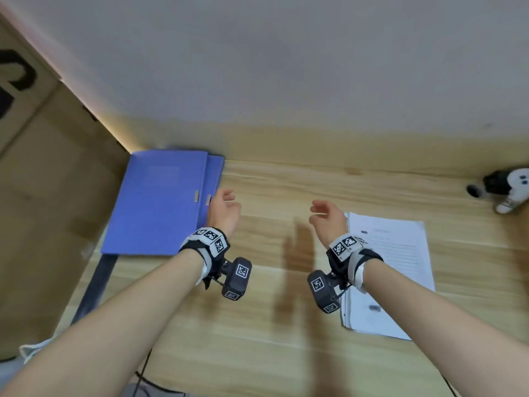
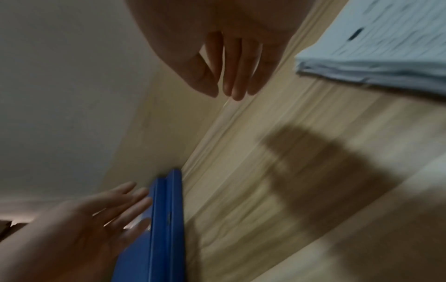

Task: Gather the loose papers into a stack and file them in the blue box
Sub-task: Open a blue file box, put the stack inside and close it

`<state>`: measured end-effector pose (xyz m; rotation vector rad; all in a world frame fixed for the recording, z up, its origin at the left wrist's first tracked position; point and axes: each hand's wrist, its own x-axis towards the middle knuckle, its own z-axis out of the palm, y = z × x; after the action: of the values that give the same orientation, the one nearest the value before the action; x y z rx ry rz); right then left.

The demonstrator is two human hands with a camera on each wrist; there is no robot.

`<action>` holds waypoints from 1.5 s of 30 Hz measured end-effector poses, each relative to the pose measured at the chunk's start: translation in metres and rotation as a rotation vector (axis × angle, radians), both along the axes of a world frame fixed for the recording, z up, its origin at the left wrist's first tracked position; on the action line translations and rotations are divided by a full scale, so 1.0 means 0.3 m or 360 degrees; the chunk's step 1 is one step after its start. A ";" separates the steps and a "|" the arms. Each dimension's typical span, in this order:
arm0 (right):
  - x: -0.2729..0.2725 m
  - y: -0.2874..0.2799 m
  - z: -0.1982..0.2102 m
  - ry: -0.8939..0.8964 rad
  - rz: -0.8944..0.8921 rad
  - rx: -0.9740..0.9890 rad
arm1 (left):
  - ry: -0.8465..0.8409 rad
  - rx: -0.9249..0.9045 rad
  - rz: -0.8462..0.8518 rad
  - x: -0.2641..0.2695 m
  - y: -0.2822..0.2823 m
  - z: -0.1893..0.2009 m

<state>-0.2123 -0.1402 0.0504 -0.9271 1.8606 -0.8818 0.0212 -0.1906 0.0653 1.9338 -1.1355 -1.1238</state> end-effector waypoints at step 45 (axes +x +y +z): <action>0.310 0.060 0.018 -0.0574 0.0218 0.0447 | 0.0287 0.0004 0.0565 0.352 0.077 -0.104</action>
<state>-0.1193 -0.1221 0.0558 -0.6626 1.5414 -0.6355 0.1267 -0.1676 0.0341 1.8974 -0.6625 -1.0758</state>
